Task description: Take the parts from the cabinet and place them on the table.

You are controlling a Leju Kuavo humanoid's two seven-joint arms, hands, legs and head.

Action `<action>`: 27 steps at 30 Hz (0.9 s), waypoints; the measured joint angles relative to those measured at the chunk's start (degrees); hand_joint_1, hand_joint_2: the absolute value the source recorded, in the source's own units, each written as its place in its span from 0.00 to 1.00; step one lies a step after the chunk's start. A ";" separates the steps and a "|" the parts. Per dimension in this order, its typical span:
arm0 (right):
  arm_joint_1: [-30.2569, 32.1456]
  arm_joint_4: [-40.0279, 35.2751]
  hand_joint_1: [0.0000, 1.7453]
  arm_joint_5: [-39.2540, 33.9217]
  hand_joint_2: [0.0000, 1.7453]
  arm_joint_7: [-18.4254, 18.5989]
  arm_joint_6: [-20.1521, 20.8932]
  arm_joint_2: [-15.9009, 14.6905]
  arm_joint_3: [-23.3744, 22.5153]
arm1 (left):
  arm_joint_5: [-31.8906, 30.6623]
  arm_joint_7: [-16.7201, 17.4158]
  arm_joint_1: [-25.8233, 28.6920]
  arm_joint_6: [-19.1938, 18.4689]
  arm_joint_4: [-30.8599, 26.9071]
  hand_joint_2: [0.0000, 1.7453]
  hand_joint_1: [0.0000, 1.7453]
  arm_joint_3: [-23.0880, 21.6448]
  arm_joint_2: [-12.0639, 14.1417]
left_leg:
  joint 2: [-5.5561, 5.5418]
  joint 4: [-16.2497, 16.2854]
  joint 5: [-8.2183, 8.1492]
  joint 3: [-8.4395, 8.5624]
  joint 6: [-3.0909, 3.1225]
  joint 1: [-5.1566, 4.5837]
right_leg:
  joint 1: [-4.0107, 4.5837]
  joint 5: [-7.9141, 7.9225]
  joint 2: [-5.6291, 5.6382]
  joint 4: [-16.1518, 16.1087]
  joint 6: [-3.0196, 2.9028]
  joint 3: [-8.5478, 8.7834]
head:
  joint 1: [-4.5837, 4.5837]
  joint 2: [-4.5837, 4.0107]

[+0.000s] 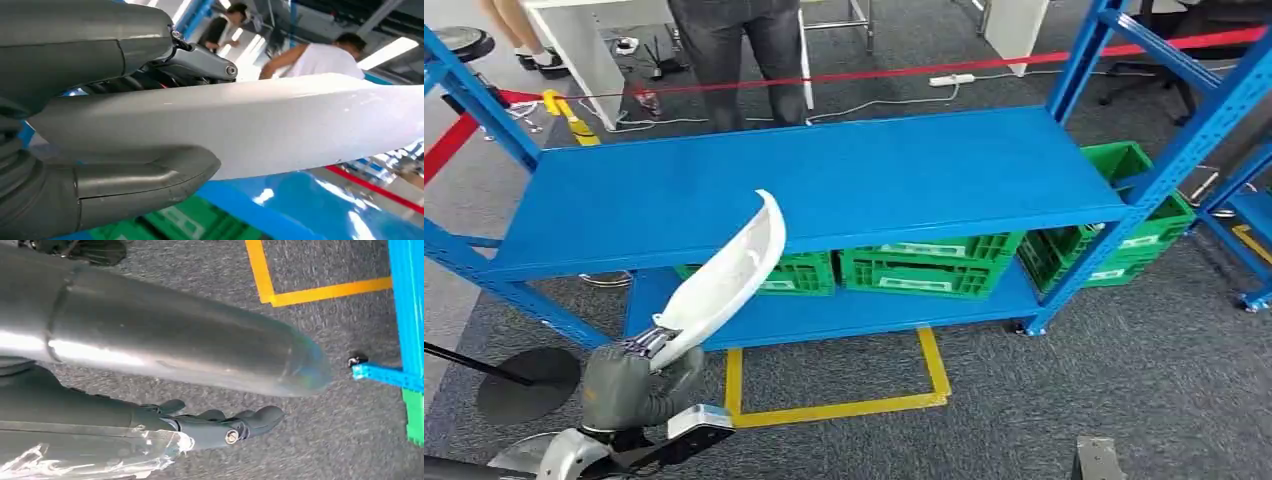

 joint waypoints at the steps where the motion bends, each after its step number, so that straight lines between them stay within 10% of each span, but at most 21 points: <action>1: 0.12 0.00 0.00 0.11 0.00 -0.33 0.26 0.04 -0.26 | 0.41 -0.42 -0.15 -0.02 0.46 1.00 1.00 0.00 0.00 | -0.02 4.30 -2.28 -1.06 -0.09 0.04 | 0.02 0.70 0.46 0.04 -0.01 -0.95 | 0.00 0.00; 4: 0.93 -0.02 0.00 0.57 0.00 -1.27 1.09 0.09 -1.05 | 1.99 -1.43 -0.58 -0.40 1.58 1.00 1.00 -0.02 -0.15 | -0.09 6.62 -0.60 0.74 0.15 0.04 | 0.02 2.66 1.73 0.08 0.30 -3.59 | -0.02 0.00; 6: 1.20 -0.31 0.00 0.70 0.00 -1.64 1.38 0.24 -1.69 | 2.52 -1.86 -1.04 -0.74 2.17 1.00 1.00 -0.02 -0.35 | -1.07 -1.95 3.02 6.92 0.78 0.05 | -0.02 3.92 2.82 0.08 0.78 -5.01 | 0.00 0.00; 8: 1.26 -0.96 0.00 0.89 0.00 -1.84 2.03 0.42 -2.23 | 2.97 -2.49 -1.70 -1.40 2.69 1.00 1.00 -0.09 -0.63 | -4.21 -11.00 1.30 12.78 1.58 0.24 | 0.15 5.08 3.70 0.17 1.33 -5.94 | 0.08 0.00; 12: 2.48 -1.81 0.00 1.22 0.00 -1.92 2.95 0.68 -3.61 | 3.23 -3.13 -3.01 -1.92 3.74 1.00 1.00 -0.15 -1.27 | -2.41 -11.46 3.01 11.37 2.61 -0.02 | -0.27 7.59 5.17 -1.34 3.08 -7.10 | -0.15 0.00; 14: 2.96 -1.90 0.00 1.27 0.00 -1.95 2.97 0.92 -3.85 | 3.48 -3.24 -3.31 -2.19 4.13 1.00 1.00 -0.18 -1.72 | -1.65 -11.56 4.37 9.83 3.38 0.17 | -0.26 2.36 1.66 1.92 3.19 -8.49 | 0.44 0.00; 17: 2.84 -2.34 0.00 1.29 0.00 -1.95 2.97 0.98 -4.04 | 3.48 -3.28 -3.34 -2.21 4.70 1.00 1.00 -0.18 -1.83 | 0.19 -11.42 6.38 7.29 3.50 0.00 | -0.29 -6.02 0.47 15.58 4.10 -11.96 | 0.44 0.00; 20: 2.96 -2.54 0.00 1.31 0.00 -1.95 3.81 0.96 -4.55 | 3.48 -3.35 -3.38 -2.23 5.29 1.00 1.00 -0.17 -1.90 | 1.88 -11.23 8.18 4.89 3.23 -0.06 | -0.27 -1.23 0.33 15.04 4.28 -7.57 | 0.44 0.00; 22: 2.85 -2.86 0.00 1.58 0.00 -1.95 4.61 0.98 -4.74 | 3.48 -3.57 -3.60 -2.58 5.53 1.00 1.00 -0.17 -1.95 | 2.68 -10.78 9.13 3.72 2.71 -0.12 | -0.24 -0.28 -1.68 5.34 4.20 0.52 | 0.44 0.00; 23: 2.61 -3.15 0.00 1.68 0.00 -1.95 5.05 1.05 -4.77 | 3.48 -3.68 -3.61 -2.69 5.58 1.00 1.00 -0.17 -2.08 | 3.04 -10.35 9.38 3.33 2.44 -0.53 | -0.09 -2.70 -3.85 -0.60 4.25 5.62 | 0.59 0.00; 27: 2.98 -3.74 0.00 1.88 0.00 -1.97 5.92 1.24 -5.94 | 4.09 -4.27 -4.27 -4.08 5.88 1.00 1.00 -0.17 -2.45 | 5.07 -10.32 11.16 3.22 1.25 -0.28 | 0.30 -2.53 -2.12 -1.93 1.80 3.85 | 0.70 0.00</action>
